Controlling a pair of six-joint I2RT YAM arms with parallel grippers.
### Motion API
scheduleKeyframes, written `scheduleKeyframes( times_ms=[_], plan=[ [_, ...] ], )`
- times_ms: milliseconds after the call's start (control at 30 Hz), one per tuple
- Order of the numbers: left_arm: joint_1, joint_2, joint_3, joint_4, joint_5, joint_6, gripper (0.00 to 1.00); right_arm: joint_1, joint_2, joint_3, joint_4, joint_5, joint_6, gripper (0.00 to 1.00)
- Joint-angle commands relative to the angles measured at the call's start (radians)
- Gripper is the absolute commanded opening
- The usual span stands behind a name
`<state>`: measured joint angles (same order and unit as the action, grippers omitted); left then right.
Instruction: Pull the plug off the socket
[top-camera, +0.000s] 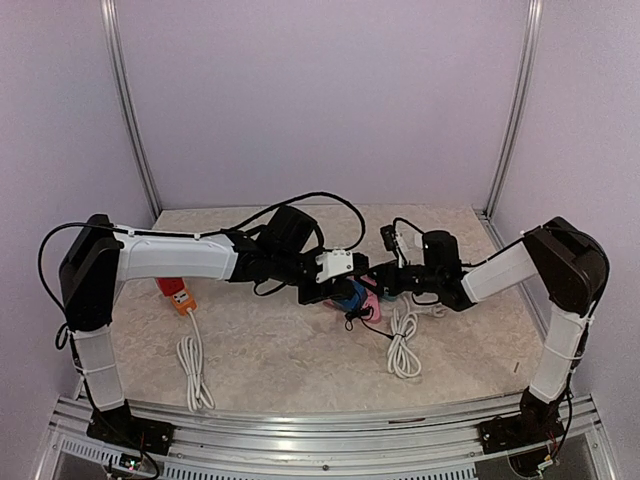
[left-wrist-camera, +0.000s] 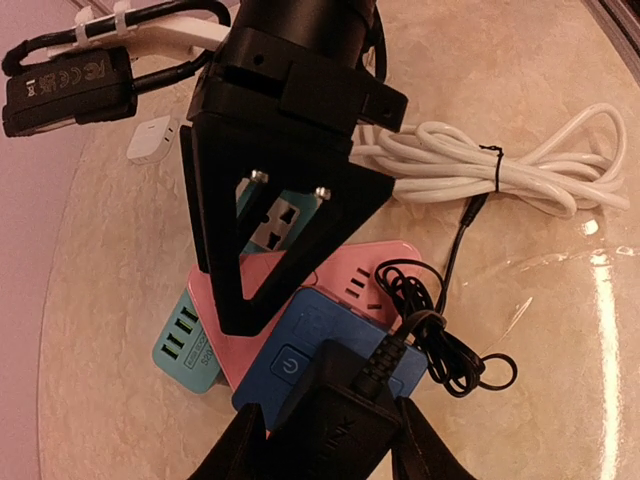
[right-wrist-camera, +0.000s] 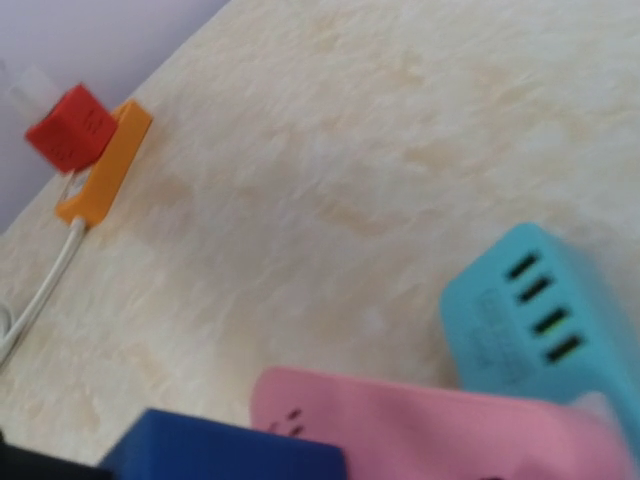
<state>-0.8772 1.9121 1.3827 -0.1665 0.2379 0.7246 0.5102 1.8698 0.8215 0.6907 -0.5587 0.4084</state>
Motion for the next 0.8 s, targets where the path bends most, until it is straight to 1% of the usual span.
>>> scheduleKeyframes(
  times_ms=[0,267,433,533,633,767],
  plan=[
    [-0.02,0.022,0.01,-0.069,0.032,-0.038,0.25,0.041,0.001,0.037,-0.103,0.015,-0.059,0.66],
    [-0.016,0.0,0.012,-0.071,0.023,-0.025,0.24,0.052,0.018,0.064,-0.17,0.072,-0.078,0.64],
    [-0.017,-0.028,0.008,-0.07,0.008,-0.019,0.24,0.08,0.026,0.099,-0.261,0.127,-0.118,0.63],
    [-0.016,-0.043,0.006,-0.071,0.004,-0.009,0.24,0.083,0.013,0.101,-0.295,0.11,-0.117,0.67],
    [-0.017,-0.039,0.004,-0.067,0.009,-0.003,0.23,0.08,-0.042,0.05,-0.248,0.09,-0.092,0.71],
    [-0.017,-0.02,0.005,-0.058,0.014,-0.007,0.23,0.08,-0.086,0.035,-0.24,0.076,-0.074,0.74]
  ],
)
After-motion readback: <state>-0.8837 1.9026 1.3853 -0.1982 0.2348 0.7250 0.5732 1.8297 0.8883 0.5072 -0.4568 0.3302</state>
